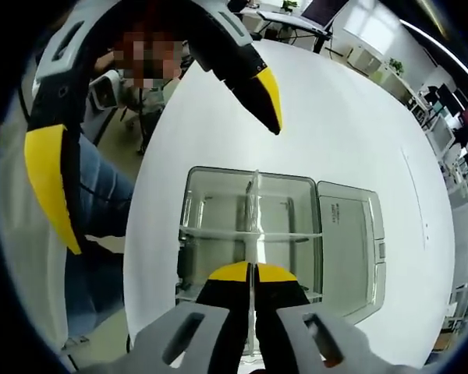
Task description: Insert the divider into the dual guide fixture by aligning both edges with the guide slots and pushing it downward to the bottom, including one-sided entry, uneven engagement, binding, and posture correction.
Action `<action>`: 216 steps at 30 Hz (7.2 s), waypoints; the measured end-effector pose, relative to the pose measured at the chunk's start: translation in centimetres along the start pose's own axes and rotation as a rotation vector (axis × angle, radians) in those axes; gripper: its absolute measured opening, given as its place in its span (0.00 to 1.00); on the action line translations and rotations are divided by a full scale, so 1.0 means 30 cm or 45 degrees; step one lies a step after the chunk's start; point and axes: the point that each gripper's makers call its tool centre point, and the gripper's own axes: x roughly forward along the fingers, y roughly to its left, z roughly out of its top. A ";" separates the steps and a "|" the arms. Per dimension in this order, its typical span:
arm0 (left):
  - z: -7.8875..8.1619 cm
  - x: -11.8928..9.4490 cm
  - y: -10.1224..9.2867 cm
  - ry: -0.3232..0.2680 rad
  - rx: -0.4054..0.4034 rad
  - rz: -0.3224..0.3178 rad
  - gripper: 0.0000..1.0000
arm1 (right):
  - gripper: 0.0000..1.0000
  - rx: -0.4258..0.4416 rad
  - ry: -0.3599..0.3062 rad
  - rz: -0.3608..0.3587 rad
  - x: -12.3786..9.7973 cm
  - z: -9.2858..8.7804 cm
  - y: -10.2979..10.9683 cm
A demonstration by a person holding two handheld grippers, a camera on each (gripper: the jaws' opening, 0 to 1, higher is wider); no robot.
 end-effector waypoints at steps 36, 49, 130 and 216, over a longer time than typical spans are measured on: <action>-0.013 -0.004 -0.004 0.012 -0.004 0.002 0.82 | 0.00 0.006 -0.017 0.060 0.007 -0.004 0.004; -0.005 0.000 -0.002 0.012 0.002 0.004 0.82 | 0.00 0.005 -0.019 0.056 0.003 -0.002 0.006; -0.020 0.042 -0.012 0.078 0.058 -0.050 0.84 | 0.37 0.642 -0.399 -0.046 -0.103 0.035 0.019; -0.103 -0.054 0.028 -0.024 -0.226 0.216 0.99 | 0.93 1.437 -0.547 -0.366 -0.255 -0.197 0.161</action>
